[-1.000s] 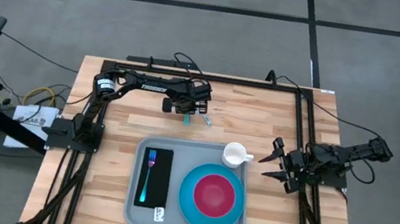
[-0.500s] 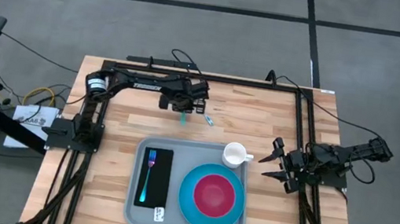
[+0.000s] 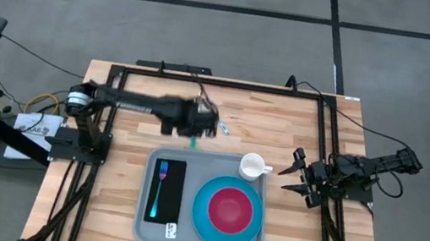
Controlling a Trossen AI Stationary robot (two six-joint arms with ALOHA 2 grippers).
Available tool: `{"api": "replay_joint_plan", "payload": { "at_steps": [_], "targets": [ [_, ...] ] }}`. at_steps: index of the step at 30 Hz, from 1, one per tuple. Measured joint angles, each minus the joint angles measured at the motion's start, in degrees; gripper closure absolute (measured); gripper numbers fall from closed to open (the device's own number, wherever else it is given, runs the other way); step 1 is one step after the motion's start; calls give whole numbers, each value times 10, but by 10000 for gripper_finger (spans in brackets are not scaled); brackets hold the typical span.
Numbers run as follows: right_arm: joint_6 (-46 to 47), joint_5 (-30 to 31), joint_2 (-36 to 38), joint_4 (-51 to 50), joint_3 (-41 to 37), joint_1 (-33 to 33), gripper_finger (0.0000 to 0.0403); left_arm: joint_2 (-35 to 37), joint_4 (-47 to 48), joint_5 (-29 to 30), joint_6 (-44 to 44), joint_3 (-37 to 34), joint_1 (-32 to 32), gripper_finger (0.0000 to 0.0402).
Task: Set up tray
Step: Put the blue spoon on the black table napkin to the right of the fork
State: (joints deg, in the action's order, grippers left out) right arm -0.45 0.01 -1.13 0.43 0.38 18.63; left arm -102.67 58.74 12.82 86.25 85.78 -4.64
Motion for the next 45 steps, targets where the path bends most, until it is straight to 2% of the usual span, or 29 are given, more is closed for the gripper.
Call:
{"api": "replay_joint_plan", "payload": {
  "at_steps": [10, 15, 19, 27, 30, 39, 45],
  "targets": [
    [0, 0, 0, 0, 0, 0, 214, 14, 35, -43, 208, 0, 221, 359],
    [0, 0, 0, 0, 0, 0, 214, 14, 66, -55, 297, 0, 297, 359],
    [0, 0, 0, 0, 0, 0, 214, 15, 87, -50, 324, -5, 336, 359],
    [0, 0, 0, 0, 0, 0, 214, 14, 65, -17, 339, -61, 355, 359],
    [0, 0, 0, 0, 0, 0, 214, 14, 10, 1, 328, -96, 351, 359],
    [0, 0, 0, 0, 0, 0, 214, 14, -124, -4, 319, -207, 346, 359],
    [0, 0, 0, 0, 0, 0, 214, 14, -160, 4, 319, -221, 346, 359]
  ]
}}
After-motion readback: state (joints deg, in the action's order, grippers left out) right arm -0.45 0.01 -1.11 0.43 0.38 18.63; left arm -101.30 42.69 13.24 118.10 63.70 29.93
